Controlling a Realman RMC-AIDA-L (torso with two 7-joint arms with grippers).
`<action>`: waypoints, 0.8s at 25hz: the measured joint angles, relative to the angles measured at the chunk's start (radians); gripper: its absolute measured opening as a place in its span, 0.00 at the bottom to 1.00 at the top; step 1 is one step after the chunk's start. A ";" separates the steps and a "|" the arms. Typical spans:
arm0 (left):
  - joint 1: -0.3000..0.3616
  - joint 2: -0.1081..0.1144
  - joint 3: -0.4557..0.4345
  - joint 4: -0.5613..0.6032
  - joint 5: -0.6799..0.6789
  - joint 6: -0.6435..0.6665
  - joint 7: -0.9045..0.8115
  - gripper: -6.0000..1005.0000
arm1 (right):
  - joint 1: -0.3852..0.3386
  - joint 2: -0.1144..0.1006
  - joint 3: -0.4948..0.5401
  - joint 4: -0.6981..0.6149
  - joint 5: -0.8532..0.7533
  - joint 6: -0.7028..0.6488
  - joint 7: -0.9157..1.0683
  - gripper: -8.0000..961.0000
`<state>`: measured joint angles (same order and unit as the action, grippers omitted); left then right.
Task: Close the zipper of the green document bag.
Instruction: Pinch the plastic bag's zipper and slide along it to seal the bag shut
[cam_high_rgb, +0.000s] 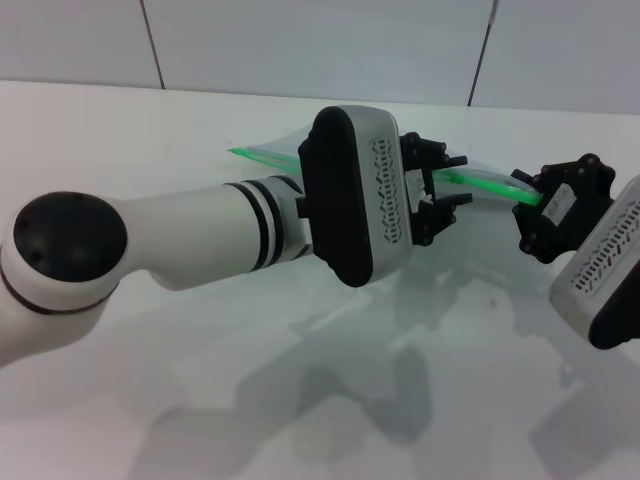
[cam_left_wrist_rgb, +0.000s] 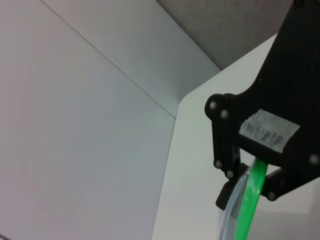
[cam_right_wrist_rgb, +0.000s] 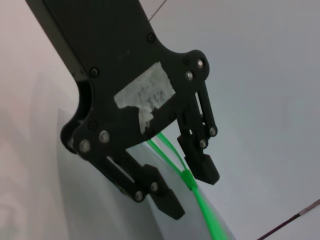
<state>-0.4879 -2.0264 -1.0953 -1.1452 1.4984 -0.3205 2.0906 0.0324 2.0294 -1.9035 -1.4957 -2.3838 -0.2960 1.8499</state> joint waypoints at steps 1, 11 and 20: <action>0.000 0.000 0.000 0.000 -0.001 0.000 0.001 0.38 | 0.000 0.000 0.000 0.000 0.000 0.000 0.000 0.06; -0.011 -0.002 0.000 0.011 -0.007 0.000 0.002 0.36 | 0.000 0.001 -0.004 -0.002 0.000 0.002 0.000 0.06; -0.025 -0.003 -0.008 0.034 -0.009 0.003 0.002 0.36 | 0.000 0.003 -0.008 -0.013 0.000 0.003 0.001 0.06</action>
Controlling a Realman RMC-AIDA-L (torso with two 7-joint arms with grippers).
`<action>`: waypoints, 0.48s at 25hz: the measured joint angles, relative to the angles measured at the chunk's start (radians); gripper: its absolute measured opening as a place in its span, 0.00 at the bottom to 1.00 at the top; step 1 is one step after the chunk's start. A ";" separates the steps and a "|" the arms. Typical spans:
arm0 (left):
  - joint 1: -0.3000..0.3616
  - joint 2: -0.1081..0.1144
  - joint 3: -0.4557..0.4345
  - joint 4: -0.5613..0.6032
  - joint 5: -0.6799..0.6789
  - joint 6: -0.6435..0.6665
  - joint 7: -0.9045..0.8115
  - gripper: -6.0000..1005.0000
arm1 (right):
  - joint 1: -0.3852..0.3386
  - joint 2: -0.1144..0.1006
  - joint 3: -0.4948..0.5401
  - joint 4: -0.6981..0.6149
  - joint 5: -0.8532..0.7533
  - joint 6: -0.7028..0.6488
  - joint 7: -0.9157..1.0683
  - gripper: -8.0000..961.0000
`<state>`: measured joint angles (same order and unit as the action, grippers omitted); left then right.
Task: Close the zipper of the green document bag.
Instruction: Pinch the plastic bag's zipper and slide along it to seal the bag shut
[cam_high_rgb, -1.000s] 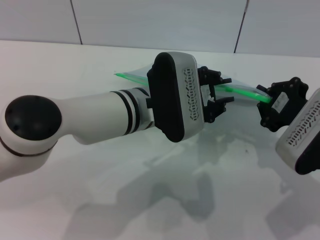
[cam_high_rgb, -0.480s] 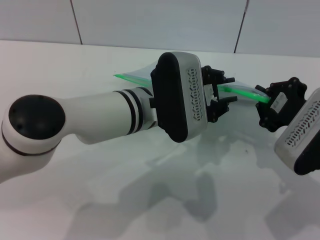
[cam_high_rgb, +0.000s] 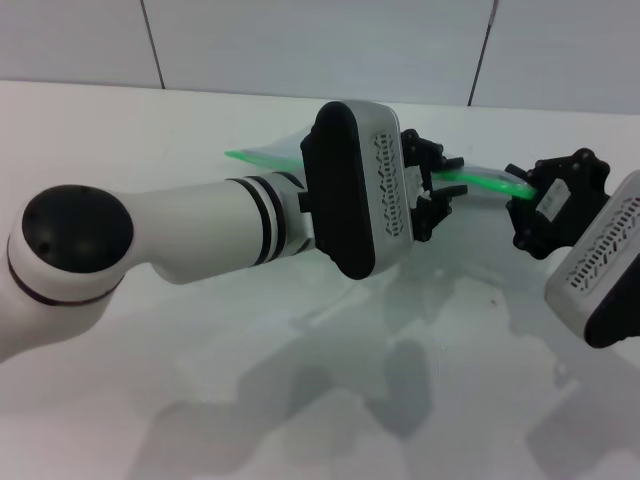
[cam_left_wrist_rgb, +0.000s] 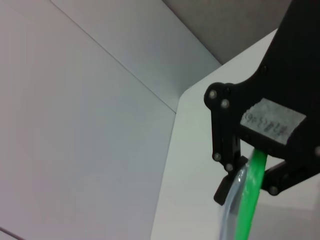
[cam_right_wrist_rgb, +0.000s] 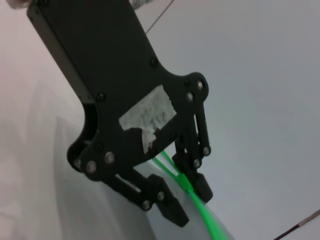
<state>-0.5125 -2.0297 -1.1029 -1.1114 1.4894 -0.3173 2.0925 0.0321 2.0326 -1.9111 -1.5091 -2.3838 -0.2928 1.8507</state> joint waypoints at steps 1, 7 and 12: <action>-0.004 0.000 0.000 0.007 0.000 0.000 0.000 0.36 | 0.000 0.000 -0.001 0.000 0.000 0.000 0.000 0.06; -0.012 -0.001 0.000 0.016 -0.002 0.000 0.000 0.25 | 0.000 0.000 -0.006 0.000 0.000 -0.001 0.001 0.06; -0.014 -0.001 0.000 0.016 -0.002 0.000 0.000 0.22 | 0.002 0.000 -0.006 0.004 0.000 0.000 0.001 0.06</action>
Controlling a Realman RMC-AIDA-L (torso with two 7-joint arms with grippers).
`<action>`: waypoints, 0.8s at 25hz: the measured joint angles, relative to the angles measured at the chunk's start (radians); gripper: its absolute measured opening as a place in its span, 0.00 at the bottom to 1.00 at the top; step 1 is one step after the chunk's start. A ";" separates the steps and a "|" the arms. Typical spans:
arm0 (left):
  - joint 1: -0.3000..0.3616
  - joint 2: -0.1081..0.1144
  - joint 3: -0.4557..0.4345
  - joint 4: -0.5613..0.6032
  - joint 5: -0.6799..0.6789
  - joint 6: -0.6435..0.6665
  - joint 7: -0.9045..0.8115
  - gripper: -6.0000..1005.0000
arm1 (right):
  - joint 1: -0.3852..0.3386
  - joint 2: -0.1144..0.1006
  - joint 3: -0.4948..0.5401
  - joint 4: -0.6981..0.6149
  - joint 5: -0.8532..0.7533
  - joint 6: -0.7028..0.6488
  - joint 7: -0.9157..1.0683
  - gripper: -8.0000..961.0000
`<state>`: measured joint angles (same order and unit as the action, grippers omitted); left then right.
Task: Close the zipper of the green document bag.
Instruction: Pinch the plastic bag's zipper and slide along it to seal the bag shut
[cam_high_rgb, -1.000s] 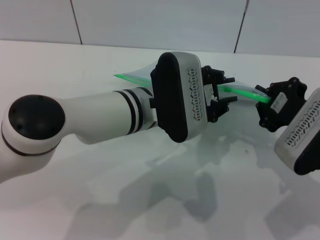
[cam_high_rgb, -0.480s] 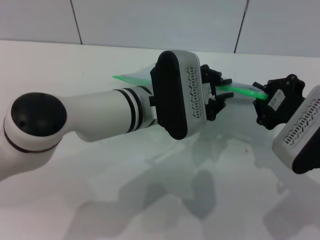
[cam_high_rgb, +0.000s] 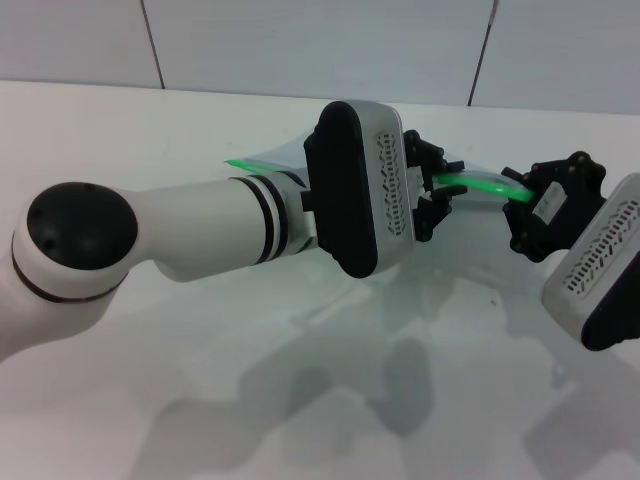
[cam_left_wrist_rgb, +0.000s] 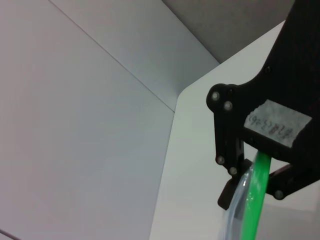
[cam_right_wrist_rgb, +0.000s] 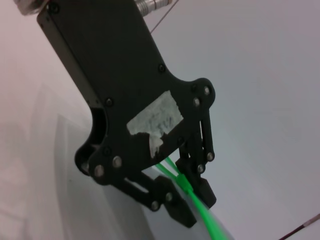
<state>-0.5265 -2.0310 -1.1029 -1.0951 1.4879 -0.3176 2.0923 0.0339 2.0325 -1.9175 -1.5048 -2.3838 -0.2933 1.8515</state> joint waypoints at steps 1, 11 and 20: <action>0.000 0.000 0.000 0.000 0.000 0.000 0.000 0.22 | 0.000 0.000 0.000 0.001 0.000 0.000 0.000 0.06; -0.001 -0.002 0.000 0.000 -0.002 0.004 -0.004 0.12 | 0.001 0.000 0.000 0.005 0.000 0.006 0.000 0.06; 0.005 -0.003 0.012 0.000 -0.003 0.051 0.000 0.09 | 0.001 0.001 0.000 0.002 0.000 0.007 0.000 0.06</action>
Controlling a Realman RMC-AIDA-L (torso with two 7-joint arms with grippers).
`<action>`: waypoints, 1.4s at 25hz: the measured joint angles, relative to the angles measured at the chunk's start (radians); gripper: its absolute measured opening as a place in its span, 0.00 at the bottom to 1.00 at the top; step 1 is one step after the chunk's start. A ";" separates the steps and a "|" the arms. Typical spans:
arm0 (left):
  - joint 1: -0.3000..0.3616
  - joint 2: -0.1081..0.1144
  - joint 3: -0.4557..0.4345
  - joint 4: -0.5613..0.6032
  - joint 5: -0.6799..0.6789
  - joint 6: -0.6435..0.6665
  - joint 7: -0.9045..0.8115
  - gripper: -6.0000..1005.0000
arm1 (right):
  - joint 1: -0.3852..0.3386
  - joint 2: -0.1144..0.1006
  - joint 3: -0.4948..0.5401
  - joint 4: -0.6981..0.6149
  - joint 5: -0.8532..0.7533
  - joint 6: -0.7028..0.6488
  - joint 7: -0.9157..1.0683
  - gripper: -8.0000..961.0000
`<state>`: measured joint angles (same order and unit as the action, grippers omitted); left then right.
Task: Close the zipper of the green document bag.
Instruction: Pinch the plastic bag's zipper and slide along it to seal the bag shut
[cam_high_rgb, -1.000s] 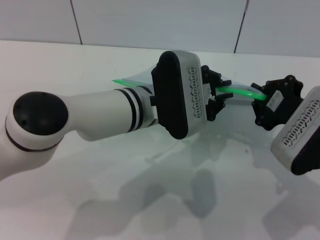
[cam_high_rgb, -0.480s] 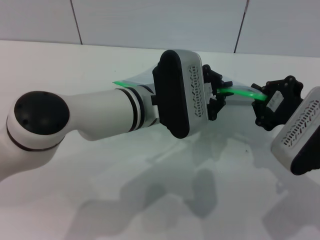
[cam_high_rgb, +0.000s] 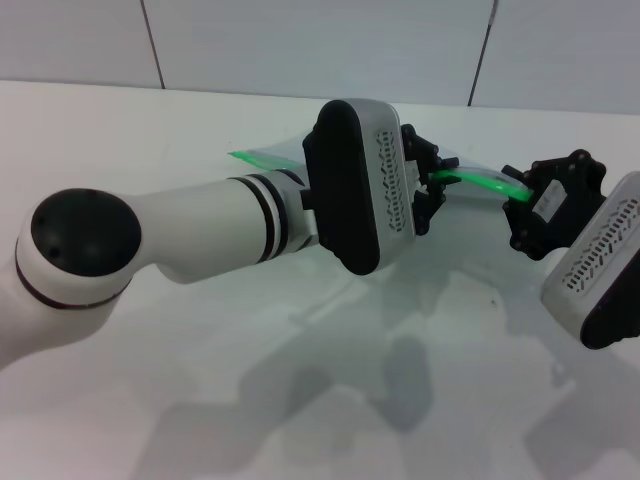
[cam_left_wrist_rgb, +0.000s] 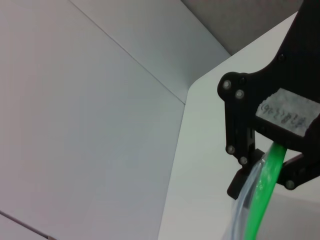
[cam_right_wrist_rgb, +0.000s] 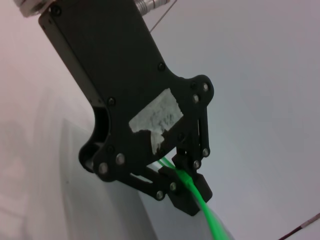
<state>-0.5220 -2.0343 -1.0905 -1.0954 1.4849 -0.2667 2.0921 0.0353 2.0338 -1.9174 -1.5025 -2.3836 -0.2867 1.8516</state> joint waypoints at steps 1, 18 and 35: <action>0.000 0.000 0.000 0.000 0.000 0.000 0.000 0.09 | 0.000 0.000 0.000 0.000 0.000 0.000 0.000 0.06; 0.028 0.002 -0.015 0.039 0.000 0.053 -0.008 0.09 | -0.010 0.000 0.021 -0.001 0.000 0.004 0.000 0.06; 0.078 0.005 -0.158 0.083 -0.035 0.094 0.000 0.13 | -0.026 0.001 0.092 0.024 -0.002 0.053 0.024 0.06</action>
<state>-0.4444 -2.0293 -1.2488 -1.0123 1.4495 -0.1732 2.0917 0.0090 2.0344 -1.8253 -1.4787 -2.3861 -0.2336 1.8751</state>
